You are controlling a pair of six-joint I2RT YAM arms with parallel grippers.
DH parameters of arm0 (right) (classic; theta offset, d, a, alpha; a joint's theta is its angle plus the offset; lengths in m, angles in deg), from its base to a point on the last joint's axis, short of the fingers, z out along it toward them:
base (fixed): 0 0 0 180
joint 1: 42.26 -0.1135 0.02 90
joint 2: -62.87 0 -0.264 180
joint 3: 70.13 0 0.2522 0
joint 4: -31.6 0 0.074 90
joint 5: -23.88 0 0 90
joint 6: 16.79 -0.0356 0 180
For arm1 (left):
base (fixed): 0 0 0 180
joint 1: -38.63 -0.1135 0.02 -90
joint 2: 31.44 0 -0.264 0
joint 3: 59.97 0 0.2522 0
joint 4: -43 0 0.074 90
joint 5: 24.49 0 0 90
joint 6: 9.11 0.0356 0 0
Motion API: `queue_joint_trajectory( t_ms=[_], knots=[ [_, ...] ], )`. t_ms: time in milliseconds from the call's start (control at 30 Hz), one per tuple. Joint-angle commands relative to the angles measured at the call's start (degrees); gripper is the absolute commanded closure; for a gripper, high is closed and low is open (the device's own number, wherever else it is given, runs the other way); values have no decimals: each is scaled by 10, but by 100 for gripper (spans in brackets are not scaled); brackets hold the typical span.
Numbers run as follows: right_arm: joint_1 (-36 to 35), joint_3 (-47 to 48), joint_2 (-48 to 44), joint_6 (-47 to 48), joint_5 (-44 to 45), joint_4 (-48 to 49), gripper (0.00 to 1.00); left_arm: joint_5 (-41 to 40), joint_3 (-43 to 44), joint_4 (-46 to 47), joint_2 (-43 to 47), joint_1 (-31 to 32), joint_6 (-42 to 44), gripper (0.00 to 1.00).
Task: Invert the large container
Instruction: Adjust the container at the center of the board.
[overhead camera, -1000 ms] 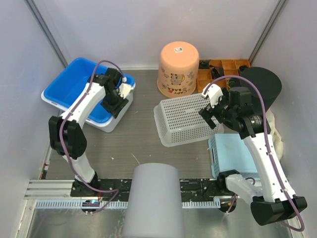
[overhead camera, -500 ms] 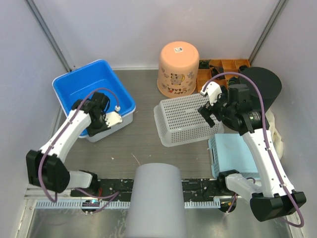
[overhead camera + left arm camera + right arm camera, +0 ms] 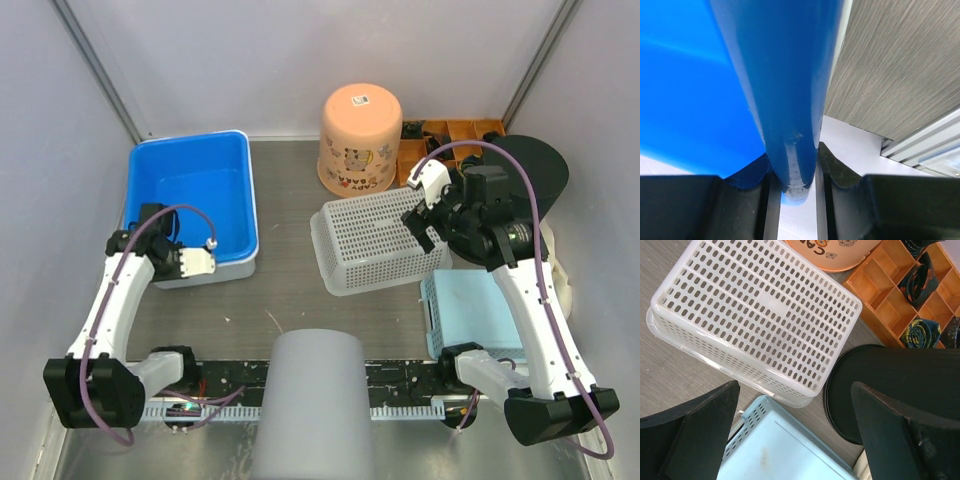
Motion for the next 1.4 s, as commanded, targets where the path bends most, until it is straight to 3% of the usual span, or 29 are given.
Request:
queue_joint_trajectory(
  t_ms=[0, 267, 633, 667, 733, 800, 933, 1167, 1367],
  knots=[
    [4, 28, -1, -10, -21, 5, 0, -119, 20, 39, -35, -73, 97, 98],
    [7, 25, -4, -10, -23, 7, 0, -99, 180, 3, -160, -177, 83, 93],
    [7, 21, 2, -11, -28, 17, 0, -100, 232, 25, -194, -261, 139, 90],
    [7, 21, 2, -11, -28, 18, 0, -101, 233, 26, -195, -262, 139, 86],
    [7, 20, 4, -12, -31, 19, 0, -101, 240, 20, -194, -263, 131, 63],
    [7, 20, 7, -11, -32, 19, 0, -78, 266, -12, -192, -263, 115, 47],
    [7, 20, 9, -12, -34, 18, 0, -14, 343, -103, -203, -263, 77, 34],
    [8, 25, 15, -12, -38, 15, 0, 79, 409, -227, -213, -247, 33, 28],
    [8, 19, 16, -8, -40, 12, 0, 192, 474, -333, -247, -167, -89, 25]
  ],
)
